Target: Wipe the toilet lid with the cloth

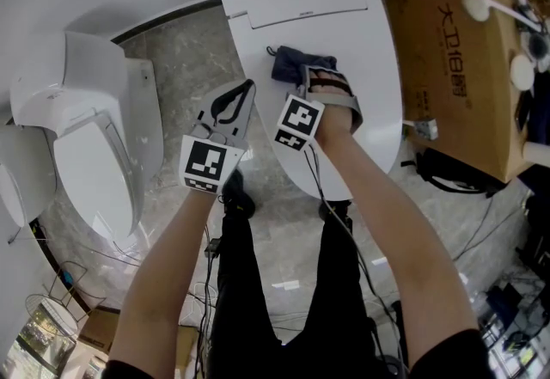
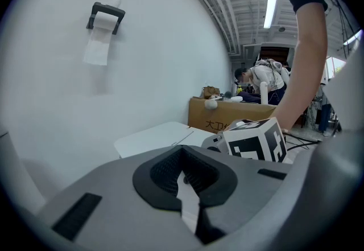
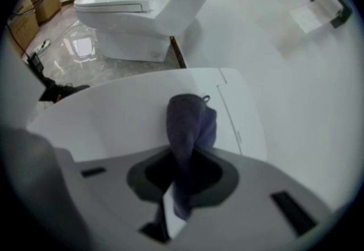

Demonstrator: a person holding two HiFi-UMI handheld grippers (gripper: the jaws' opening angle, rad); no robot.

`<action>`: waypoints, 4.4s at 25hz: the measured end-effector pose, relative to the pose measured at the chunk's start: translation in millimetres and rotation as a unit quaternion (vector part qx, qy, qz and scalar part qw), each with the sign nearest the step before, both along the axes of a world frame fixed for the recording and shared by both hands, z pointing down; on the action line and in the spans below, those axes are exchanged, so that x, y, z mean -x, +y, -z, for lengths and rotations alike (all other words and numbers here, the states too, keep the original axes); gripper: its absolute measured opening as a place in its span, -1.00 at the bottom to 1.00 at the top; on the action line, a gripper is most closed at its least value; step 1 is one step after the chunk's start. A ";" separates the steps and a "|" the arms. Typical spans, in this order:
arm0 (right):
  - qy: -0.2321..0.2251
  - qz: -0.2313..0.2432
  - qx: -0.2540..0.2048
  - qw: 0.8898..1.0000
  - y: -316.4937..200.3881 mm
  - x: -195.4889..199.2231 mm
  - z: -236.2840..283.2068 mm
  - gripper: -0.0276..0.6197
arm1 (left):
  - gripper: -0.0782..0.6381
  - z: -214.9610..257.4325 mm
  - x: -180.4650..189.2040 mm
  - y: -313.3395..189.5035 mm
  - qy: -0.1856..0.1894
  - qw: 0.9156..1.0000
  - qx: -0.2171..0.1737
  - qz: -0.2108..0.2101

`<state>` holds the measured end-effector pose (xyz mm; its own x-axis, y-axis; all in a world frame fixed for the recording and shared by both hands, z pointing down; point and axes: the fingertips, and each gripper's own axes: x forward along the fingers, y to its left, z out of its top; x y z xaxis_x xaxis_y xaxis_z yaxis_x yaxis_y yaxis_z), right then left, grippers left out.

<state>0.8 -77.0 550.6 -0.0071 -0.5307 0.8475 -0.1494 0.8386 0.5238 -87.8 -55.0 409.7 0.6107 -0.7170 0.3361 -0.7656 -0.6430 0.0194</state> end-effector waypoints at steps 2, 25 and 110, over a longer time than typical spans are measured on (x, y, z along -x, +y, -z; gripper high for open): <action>-0.002 0.006 0.001 1.000 1.9 7.3 0.1 -0.71 | -0.73 0.8 1.7 -0.4 0.000 1.000 -0.001 0.001; -0.028 0.051 0.020 0.998 24.6 73.7 1.2 -0.71 | -0.73 6.6 12.7 -7.7 0.009 1.000 -0.002 0.012; 0.003 -0.098 0.021 0.995 -1.9 -156.9 -3.3 -0.71 | -0.73 7.6 -43.7 30.1 -0.003 1.000 0.000 0.008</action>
<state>157.7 -78.9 554.0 0.0985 -0.4851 0.8689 -0.3095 0.8149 0.4900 -44.1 -24.8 402.1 0.5973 -0.7267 0.3392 -0.7758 -0.6308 0.0147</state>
